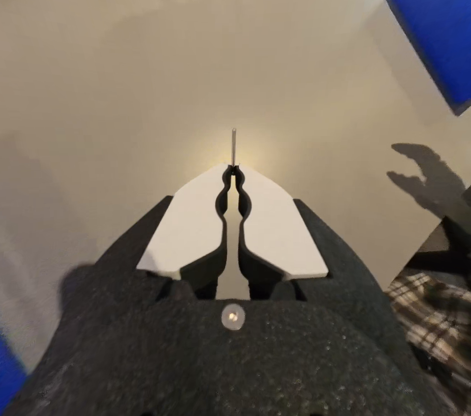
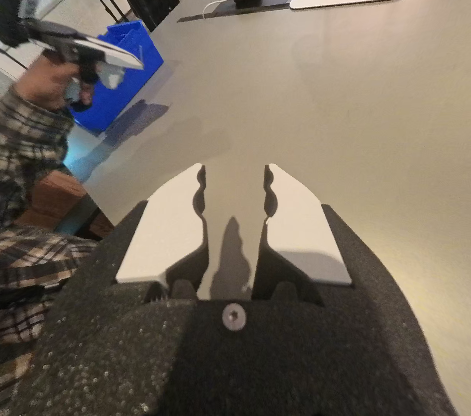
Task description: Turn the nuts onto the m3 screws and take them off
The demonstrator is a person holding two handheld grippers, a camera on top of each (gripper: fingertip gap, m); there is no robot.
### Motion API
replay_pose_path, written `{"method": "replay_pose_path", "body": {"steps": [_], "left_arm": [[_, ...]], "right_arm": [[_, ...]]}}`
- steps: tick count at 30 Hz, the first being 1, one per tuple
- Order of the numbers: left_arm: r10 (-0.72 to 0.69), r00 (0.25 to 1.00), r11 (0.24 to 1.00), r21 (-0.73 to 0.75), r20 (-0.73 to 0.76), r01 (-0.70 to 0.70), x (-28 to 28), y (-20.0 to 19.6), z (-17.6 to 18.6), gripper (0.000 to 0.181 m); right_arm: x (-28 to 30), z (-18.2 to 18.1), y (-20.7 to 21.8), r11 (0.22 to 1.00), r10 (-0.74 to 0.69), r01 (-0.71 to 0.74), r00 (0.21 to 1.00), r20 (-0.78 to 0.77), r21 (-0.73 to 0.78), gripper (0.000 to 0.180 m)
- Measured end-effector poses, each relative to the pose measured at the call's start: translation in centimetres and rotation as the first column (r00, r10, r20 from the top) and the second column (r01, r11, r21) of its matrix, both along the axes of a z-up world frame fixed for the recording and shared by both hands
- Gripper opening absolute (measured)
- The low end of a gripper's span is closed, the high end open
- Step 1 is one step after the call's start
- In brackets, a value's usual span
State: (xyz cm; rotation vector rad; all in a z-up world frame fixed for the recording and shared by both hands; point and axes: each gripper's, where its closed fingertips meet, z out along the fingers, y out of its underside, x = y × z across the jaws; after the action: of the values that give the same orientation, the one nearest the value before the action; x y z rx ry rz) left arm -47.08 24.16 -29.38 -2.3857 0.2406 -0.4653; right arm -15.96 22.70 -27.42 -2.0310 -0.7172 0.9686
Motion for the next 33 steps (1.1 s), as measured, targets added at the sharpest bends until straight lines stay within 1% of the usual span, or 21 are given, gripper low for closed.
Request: {"method": "replay_pose_path", "body": {"steps": [3,5,9,12,18,23,28,33], "left_arm": [[0.036,0.997,0.999,-0.041,0.067,-0.034,2.8,0.5,-2.0,0.001],[0.080,0.986,0.995,-0.073,0.147,-0.070,4.6,0.9,-2.6,0.002],[0.123,0.966,0.982,-0.165,0.229,-0.086,7.7,1.0,-4.5,0.002],[0.145,0.939,0.972,-0.225,0.312,-0.075,9.8,0.8,-5.6,0.002],[0.132,0.888,0.942,-0.335,0.440,0.026,13.3,0.4,-6.6,0.002],[0.126,0.857,0.926,-0.368,0.499,0.079,15.2,1.2,-6.6,0.002],[0.147,0.830,0.908,-0.406,0.539,0.103,16.1,2.1,-7.4,0.002],[0.154,0.837,0.902,-0.420,0.524,0.097,15.7,2.3,-8.4,0.002]], "right_arm": [[0.1,0.1,-0.1,1.000,-0.002,0.002,1.000,-0.003,-0.001,0.044],[0.1,0.0,-0.3,1.000,0.001,-0.001,1.000,0.000,-0.003,0.044],[0.0,0.1,-0.5,1.000,0.004,-0.004,1.000,0.002,-0.003,0.044],[-0.1,0.0,-0.6,1.000,0.011,-0.011,1.000,0.002,-0.007,0.043],[-0.4,-0.2,-0.9,1.000,0.024,-0.024,1.000,0.008,-0.019,0.043],[-0.6,-0.4,-0.9,0.999,0.027,-0.026,1.000,0.010,-0.026,0.043],[-1.0,-0.8,-1.0,0.999,0.040,-0.039,0.999,0.020,-0.034,0.043],[-0.8,-0.8,-0.9,0.999,0.035,-0.035,0.999,0.014,-0.036,0.043]]}}
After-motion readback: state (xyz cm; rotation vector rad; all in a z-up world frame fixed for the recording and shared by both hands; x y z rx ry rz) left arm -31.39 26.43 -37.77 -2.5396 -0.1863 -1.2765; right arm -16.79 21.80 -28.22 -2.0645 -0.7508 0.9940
